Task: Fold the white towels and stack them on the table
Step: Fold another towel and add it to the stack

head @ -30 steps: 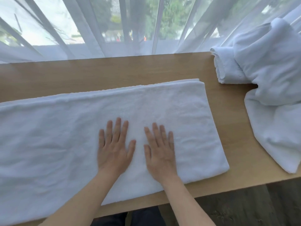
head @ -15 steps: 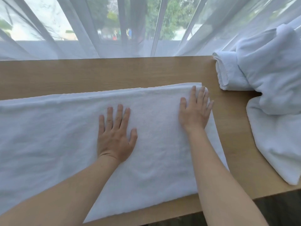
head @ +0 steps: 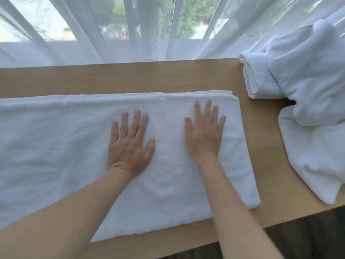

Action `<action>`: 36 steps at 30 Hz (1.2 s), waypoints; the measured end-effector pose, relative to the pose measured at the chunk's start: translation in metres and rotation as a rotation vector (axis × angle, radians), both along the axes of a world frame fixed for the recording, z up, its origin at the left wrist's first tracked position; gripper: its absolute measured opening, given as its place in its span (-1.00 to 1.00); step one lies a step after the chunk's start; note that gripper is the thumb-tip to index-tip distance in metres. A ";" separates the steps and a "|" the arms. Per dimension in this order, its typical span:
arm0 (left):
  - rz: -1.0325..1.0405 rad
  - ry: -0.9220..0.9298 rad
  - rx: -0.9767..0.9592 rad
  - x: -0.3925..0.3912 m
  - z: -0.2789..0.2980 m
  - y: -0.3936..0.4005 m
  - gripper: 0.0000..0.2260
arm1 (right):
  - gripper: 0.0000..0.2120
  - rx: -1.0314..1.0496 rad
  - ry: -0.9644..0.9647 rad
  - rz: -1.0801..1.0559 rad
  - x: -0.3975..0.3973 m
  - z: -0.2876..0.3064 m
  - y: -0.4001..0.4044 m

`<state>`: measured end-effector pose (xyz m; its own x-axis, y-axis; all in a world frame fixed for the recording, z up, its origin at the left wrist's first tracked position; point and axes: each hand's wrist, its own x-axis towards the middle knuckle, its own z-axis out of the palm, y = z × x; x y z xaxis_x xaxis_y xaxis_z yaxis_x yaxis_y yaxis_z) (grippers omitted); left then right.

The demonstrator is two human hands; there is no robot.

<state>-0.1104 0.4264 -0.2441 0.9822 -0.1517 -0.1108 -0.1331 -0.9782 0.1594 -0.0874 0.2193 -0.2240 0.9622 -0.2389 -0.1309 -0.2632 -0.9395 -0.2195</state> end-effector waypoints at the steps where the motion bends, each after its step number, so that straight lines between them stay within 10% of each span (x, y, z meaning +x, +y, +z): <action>1: 0.000 0.001 -0.002 0.001 0.001 0.000 -0.33 | -0.44 0.038 -0.050 0.047 -0.028 -0.001 0.023; 5: -0.014 -0.009 -0.017 0.002 0.001 0.001 -0.33 | -0.41 0.013 0.007 0.180 -0.099 -0.013 0.039; 12: -0.127 -0.021 -0.082 -0.010 0.011 0.002 -0.44 | -0.40 -0.019 0.094 -0.324 -0.092 -0.005 -0.039; 18: -0.164 0.042 -0.040 -0.051 0.004 0.007 -0.40 | -0.39 -0.029 0.069 0.275 -0.162 -0.012 0.027; 25: -0.188 0.008 0.004 -0.080 -0.004 0.022 -0.38 | -0.34 -0.091 0.197 -0.252 -0.174 -0.002 -0.095; 31: -0.186 0.020 -0.017 -0.096 -0.008 0.028 -0.39 | -0.33 -0.081 0.077 0.251 -0.183 -0.011 -0.008; 36: -0.202 0.022 -0.023 -0.104 -0.005 0.037 -0.40 | -0.35 -0.108 0.209 -0.055 -0.186 -0.005 -0.065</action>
